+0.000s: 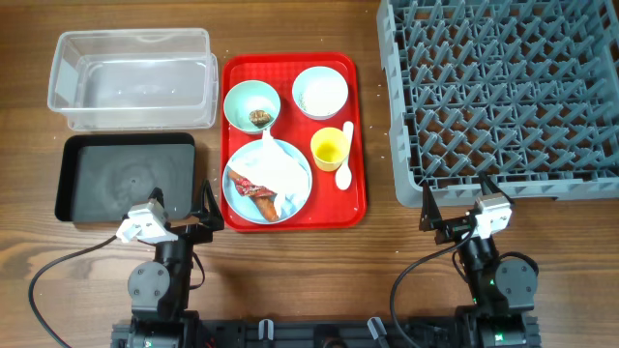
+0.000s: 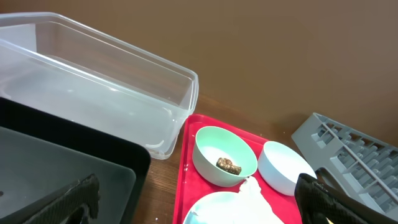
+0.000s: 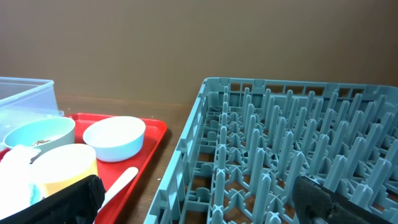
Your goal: Sort waste into correct bins and load items into the dishwasher rack
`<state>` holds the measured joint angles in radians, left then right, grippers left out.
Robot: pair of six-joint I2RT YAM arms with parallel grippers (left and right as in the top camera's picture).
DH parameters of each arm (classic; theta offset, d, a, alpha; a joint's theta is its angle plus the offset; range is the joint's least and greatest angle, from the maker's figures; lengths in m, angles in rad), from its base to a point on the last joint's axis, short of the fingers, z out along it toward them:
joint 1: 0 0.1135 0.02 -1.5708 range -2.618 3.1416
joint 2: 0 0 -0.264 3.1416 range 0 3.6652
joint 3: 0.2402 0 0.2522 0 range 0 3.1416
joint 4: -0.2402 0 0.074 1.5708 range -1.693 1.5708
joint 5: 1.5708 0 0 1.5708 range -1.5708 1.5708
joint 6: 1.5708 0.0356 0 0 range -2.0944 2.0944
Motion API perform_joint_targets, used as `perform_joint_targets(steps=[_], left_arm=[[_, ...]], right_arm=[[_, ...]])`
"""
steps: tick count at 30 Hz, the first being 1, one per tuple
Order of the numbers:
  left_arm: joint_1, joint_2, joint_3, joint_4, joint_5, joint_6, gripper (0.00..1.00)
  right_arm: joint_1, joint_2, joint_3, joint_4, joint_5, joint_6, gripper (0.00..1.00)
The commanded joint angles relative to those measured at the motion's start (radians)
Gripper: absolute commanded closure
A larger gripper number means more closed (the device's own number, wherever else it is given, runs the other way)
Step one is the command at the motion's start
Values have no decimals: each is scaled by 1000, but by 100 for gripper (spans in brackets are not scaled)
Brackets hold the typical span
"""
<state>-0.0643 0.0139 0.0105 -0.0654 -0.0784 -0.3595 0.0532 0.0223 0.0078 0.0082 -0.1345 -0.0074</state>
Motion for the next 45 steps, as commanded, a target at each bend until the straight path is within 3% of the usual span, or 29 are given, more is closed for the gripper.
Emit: perform_joint_targets(steps=[1, 42, 45], left_arm=[[5, -6, -5, 1, -9, 15, 0], [5, -6, -5, 6, -8, 12, 0], [5, -6, -5, 29, 62, 12, 0]], right_arm=[[-6, 1, -2, 3, -13, 9, 0], [-6, 1, -2, 3, -23, 11, 0], [-6, 2, -2, 3, -21, 66, 0]])
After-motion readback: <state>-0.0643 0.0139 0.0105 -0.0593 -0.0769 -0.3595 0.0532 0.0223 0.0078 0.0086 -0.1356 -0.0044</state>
